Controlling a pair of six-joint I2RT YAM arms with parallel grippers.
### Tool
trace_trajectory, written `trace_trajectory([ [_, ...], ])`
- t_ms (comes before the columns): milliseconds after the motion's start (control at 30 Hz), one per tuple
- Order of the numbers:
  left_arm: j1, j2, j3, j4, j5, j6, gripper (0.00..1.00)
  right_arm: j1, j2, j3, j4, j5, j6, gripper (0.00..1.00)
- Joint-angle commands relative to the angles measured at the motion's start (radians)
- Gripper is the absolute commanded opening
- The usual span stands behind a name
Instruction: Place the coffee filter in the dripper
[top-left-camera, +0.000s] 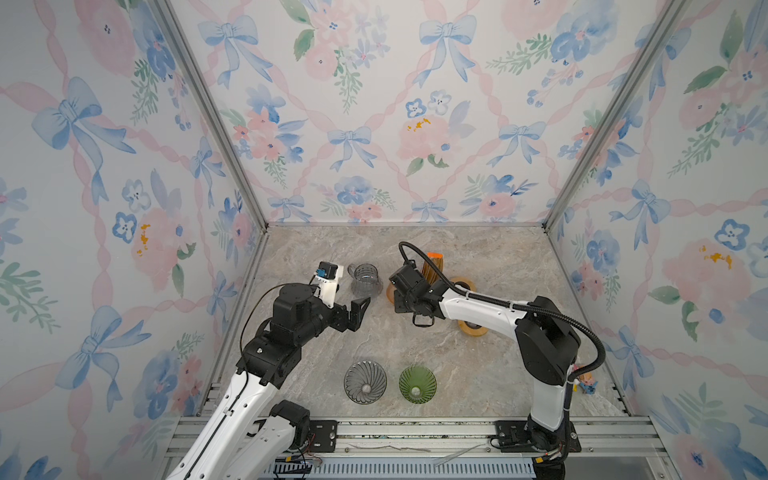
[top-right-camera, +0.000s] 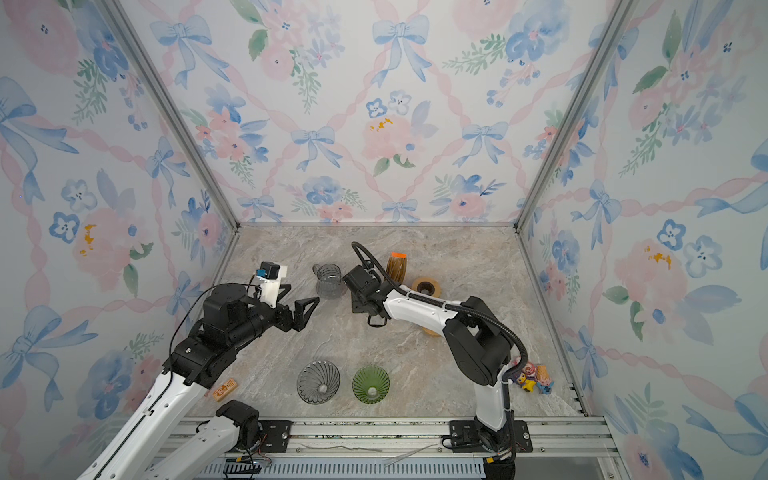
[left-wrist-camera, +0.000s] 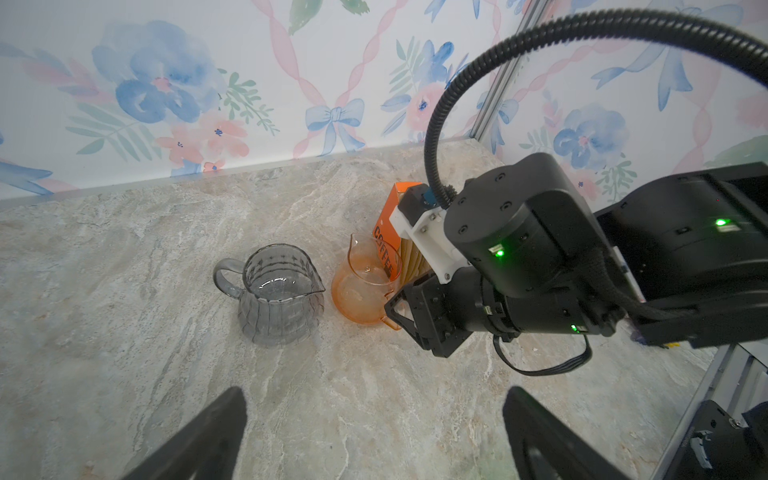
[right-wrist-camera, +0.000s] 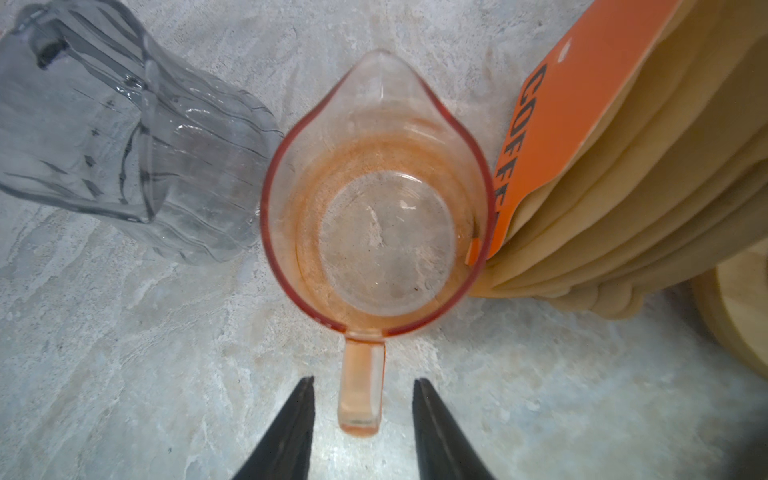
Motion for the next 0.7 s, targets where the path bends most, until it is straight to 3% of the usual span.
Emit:
trace_trajectory([
  [0,0.004,0.003,-0.001,0.001,0.015,0.016,0.98,0.001,0.026,0.037,-0.027,0.032,0.01,0.39],
  [467,0.012,0.01,0.001,0.002,0.024,0.013,0.98,-0.008,0.057,0.056,-0.036,0.058,-0.009,0.31],
  [667,0.016,0.0,-0.006,0.021,0.084,0.015,0.98,-0.009,0.066,0.061,-0.035,0.062,-0.017,0.28],
])
